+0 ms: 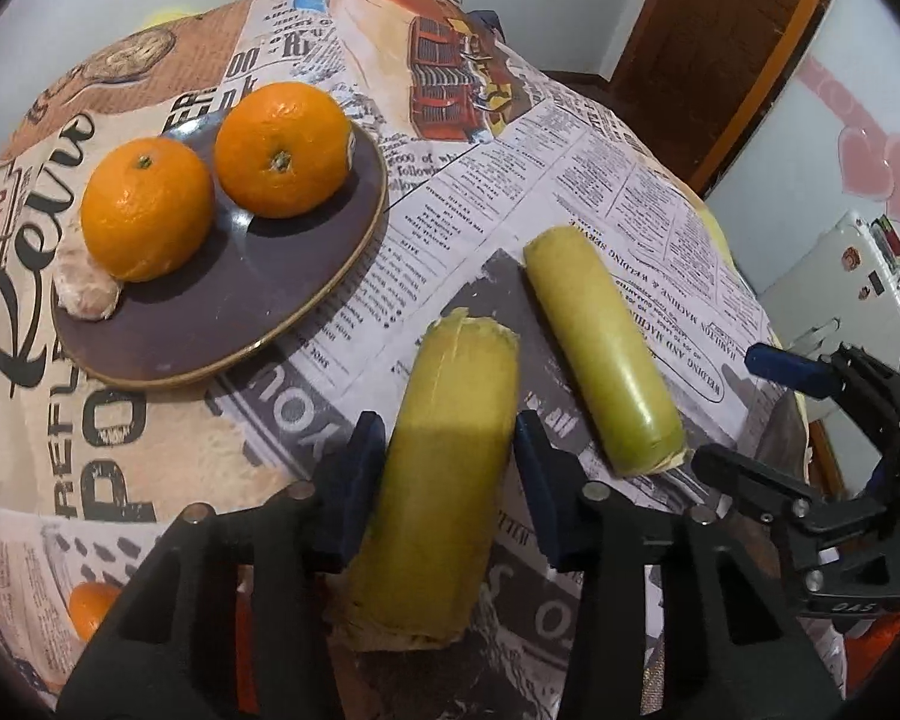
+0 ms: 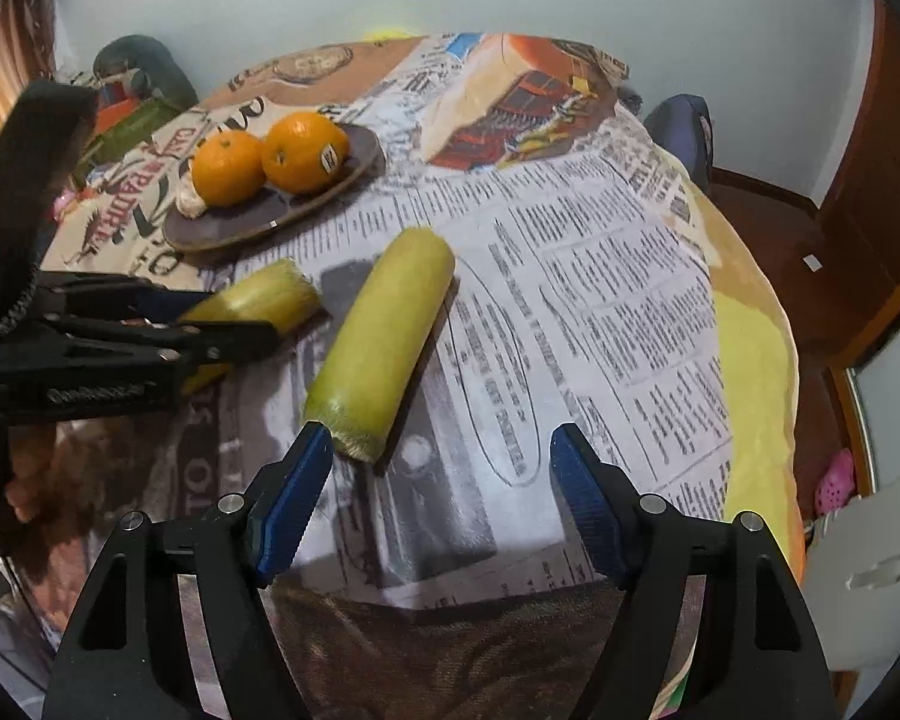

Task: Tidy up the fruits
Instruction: 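Grasp a yellow cylinder with left tool while right tool grasps the other cylinder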

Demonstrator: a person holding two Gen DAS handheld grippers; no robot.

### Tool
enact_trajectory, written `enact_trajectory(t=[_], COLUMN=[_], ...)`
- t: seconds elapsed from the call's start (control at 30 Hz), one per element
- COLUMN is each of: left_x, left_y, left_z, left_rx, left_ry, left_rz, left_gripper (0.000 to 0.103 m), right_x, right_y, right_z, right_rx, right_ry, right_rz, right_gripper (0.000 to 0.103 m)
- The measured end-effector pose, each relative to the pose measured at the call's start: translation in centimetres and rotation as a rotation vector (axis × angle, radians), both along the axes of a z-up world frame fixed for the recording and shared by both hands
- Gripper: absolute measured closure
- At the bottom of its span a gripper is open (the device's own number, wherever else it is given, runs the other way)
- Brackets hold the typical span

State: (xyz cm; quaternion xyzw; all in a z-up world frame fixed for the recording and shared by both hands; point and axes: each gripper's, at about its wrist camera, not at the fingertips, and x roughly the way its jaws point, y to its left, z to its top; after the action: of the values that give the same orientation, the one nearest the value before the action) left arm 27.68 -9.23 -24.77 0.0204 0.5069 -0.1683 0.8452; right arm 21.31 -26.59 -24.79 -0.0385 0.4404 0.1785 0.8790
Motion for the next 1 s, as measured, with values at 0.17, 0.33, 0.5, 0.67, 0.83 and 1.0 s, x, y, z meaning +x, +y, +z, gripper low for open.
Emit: enact_trajectory(t=[0.17,0.33,0.5,0.67,0.83,1.0], left_x=[0.0,-0.3,-0.9,-1.4,-1.3,-1.6], left_y=[0.9,2.9,4.2,5.0,5.6,6.2], left_z=[0.8,2.3,3.7,4.9,5.3,5.7], left_rx=[-0.018,-0.089,-0.114,-0.114,-0.125,-0.133], left_ry=[-0.022,-0.042,-0.084,-0.128,-0.139,-0.15], left_rz=[0.033,0.079,0.11,0.123,0.134,0.142], left_gripper=[0.063,0.064,0.064,0.065,0.065,0.065], right_x=[1.1,2.8,4.5,5.8,6.8,6.2], right_y=[0.6,1.6,3.0,4.1,4.0,3.7], right_z=[0.4,0.3,-0.3,-1.1,-1.7,-0.9], right_rx=[0.009,0.052,0.069,0.043,0.082,0.123], right_ry=[-0.014,0.001,0.021,0.045,0.08,0.077], right_rz=[-0.01,-0.011,-0.021,-0.015,-0.028,-0.031], right_gripper=[0.031,0.031,0.032,0.05,0.062,0.066])
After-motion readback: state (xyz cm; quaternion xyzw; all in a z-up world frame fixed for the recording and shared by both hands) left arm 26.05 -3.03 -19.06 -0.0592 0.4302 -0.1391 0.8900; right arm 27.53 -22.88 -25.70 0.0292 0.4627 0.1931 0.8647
